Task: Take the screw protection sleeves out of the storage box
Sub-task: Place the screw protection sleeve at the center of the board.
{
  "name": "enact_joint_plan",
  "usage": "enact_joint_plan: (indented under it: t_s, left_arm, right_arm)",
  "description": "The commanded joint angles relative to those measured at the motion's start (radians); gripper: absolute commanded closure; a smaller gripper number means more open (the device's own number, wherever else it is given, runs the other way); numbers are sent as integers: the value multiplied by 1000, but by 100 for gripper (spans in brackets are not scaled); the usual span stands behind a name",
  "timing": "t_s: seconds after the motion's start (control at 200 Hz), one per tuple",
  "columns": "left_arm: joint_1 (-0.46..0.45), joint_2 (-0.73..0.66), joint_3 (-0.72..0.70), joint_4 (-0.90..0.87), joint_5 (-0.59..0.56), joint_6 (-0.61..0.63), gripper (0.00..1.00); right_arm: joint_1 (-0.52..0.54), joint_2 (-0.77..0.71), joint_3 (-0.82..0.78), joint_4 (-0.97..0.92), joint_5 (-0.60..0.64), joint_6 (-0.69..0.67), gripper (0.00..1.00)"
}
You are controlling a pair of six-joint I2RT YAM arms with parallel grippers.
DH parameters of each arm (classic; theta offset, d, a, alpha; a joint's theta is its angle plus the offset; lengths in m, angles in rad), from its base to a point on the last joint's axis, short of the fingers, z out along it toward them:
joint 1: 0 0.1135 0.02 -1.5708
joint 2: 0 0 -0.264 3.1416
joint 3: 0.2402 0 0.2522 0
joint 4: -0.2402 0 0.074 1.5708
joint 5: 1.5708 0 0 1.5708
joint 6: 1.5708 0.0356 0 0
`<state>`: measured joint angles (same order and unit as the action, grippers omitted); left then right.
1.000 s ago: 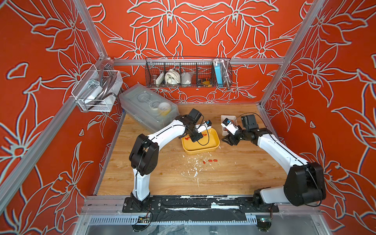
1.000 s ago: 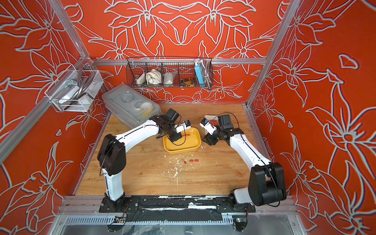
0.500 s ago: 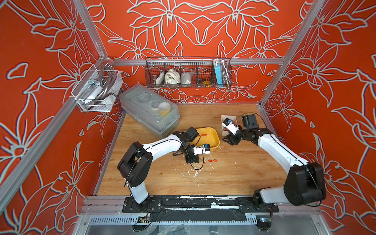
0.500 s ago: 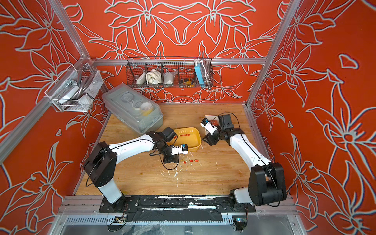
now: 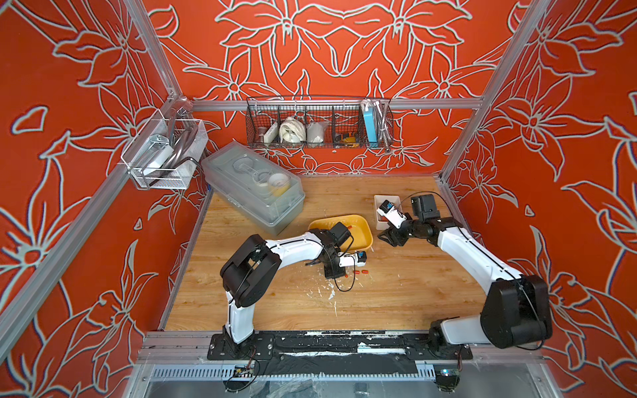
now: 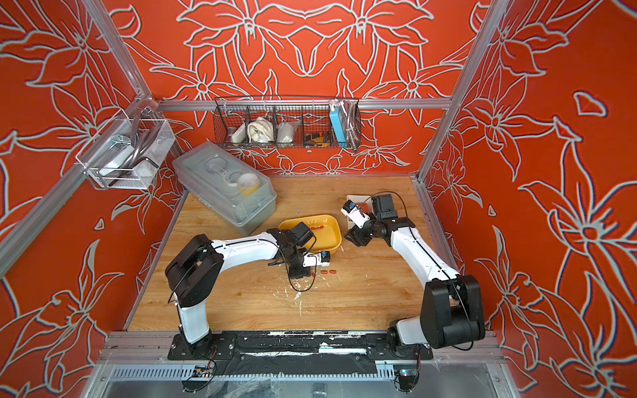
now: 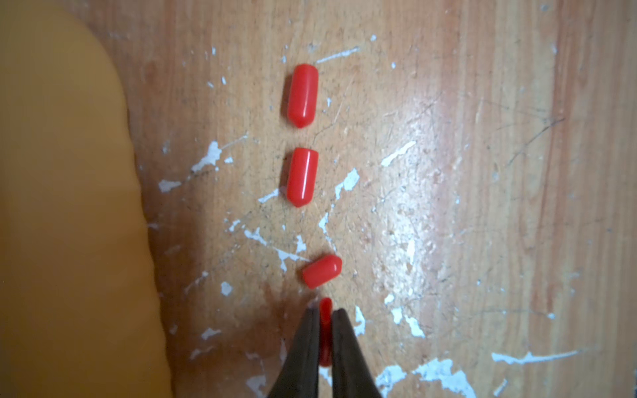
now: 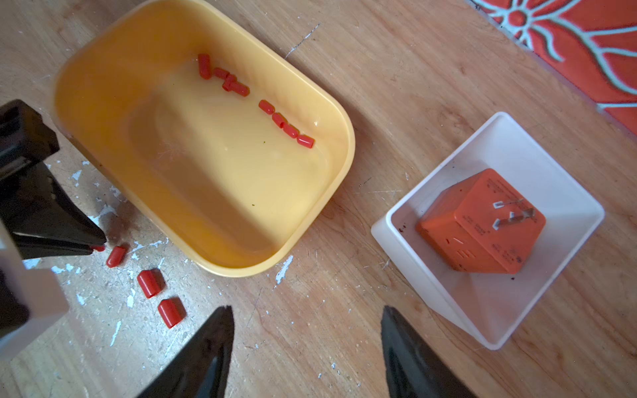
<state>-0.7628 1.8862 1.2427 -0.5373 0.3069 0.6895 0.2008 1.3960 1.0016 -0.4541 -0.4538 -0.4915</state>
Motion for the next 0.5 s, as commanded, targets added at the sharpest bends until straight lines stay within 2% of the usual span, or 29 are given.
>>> enact_joint_plan:
  t_s: [0.0, 0.165, 0.31, 0.495]
  left_arm:
    - [-3, 3, 28, -24, -9, -19, 76]
    - [-3, -52, 32, -67, -5, -10, 67]
    - [0, -125, 32, -132, -8, 31, 64]
    - [31, -220, 31, -238, 64, 64, 61]
  right_arm:
    - [-10, -5, -13, 3, -7, -4, 33]
    - [-12, -8, -14, 3, -11, -4, 33]
    - [-11, -8, -11, -1, -10, -12, 33]
    - [-10, 5, 2, -23, -54, -33, 33]
